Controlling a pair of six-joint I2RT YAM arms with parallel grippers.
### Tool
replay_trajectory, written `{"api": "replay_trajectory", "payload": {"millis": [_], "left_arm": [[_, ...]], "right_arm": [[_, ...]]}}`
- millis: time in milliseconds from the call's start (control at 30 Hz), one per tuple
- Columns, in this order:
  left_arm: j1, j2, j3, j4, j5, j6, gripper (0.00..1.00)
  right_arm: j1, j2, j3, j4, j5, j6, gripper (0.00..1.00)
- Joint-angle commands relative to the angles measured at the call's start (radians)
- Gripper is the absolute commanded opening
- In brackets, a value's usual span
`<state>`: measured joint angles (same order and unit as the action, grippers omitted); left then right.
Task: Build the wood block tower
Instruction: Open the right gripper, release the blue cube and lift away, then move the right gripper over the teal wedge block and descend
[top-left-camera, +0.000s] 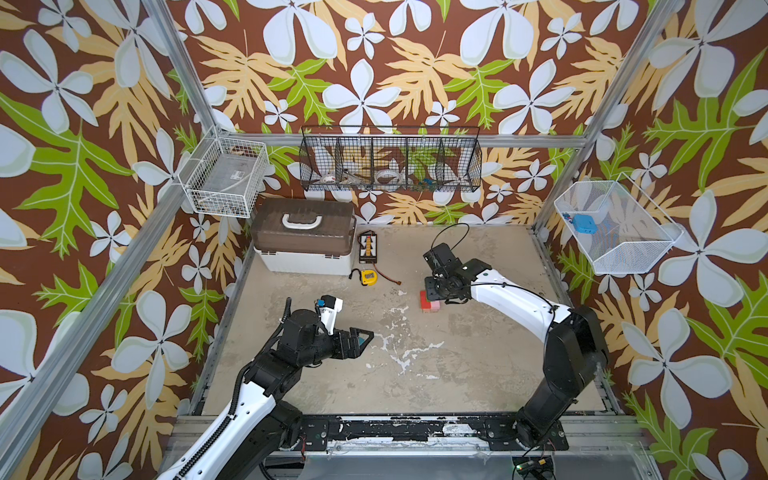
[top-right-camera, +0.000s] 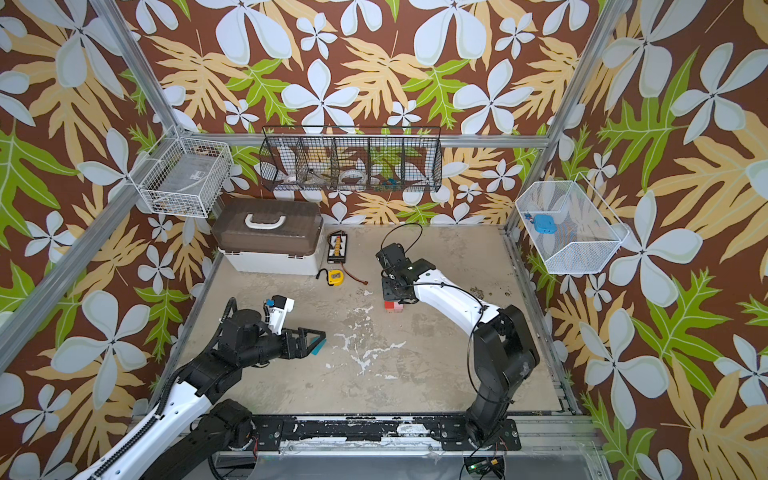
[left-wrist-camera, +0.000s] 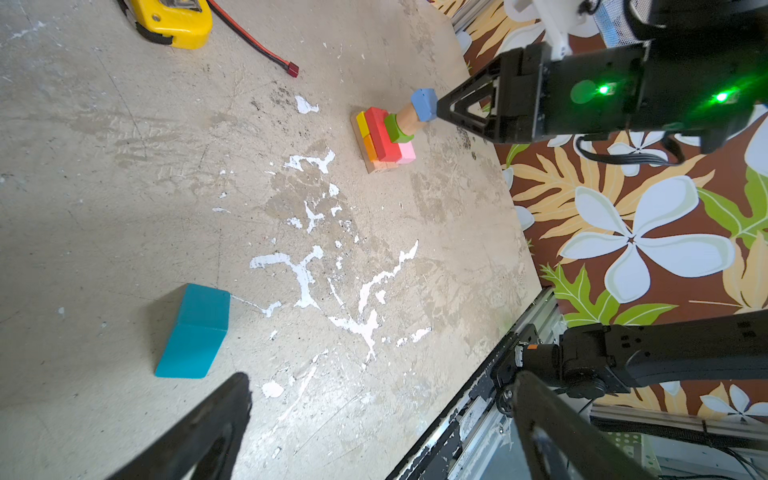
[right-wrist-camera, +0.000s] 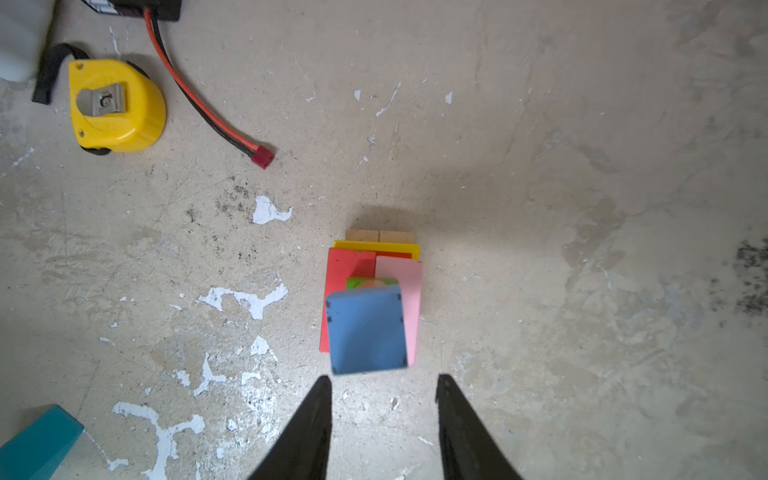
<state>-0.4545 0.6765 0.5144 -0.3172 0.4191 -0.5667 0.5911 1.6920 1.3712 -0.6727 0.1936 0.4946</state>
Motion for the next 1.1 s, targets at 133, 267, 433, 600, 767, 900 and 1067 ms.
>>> {"api": "replay_trajectory", "payload": {"millis": [133,267,433,600,767,900,1067], "left_arm": [[0.035,-0.01,0.009,0.005,-0.064,0.002,1.0],[0.193,-0.017,0.019,-0.017,-0.106,0.001,1.0],[0.328,-0.024,0.022,-0.016,-0.105,0.005,1.0],[0.421,-0.038,0.023,-0.013,-0.084,0.012,1.0],[0.462,-0.053,0.022,-0.008,-0.074,0.011,1.0],[0.464,-0.047,0.017,-0.001,-0.059,0.011,1.0],[0.464,-0.044,0.016,0.004,-0.045,0.011,1.0]], "right_arm": [[0.114,-0.222,-0.096,0.135,0.103,-0.012,0.64],[0.202,-0.317,-0.164,0.23,0.135,-0.026,0.75],[0.311,-0.328,-0.205,0.306,0.144,-0.006,0.78],[0.469,-0.227,-0.182,0.335,0.242,0.033,0.77],[0.567,-0.04,-0.1,0.337,0.237,0.046,0.77],[0.608,0.163,0.051,0.257,0.233,0.038,0.77],[0.613,0.355,0.183,0.197,0.229,0.033,0.77]]}}
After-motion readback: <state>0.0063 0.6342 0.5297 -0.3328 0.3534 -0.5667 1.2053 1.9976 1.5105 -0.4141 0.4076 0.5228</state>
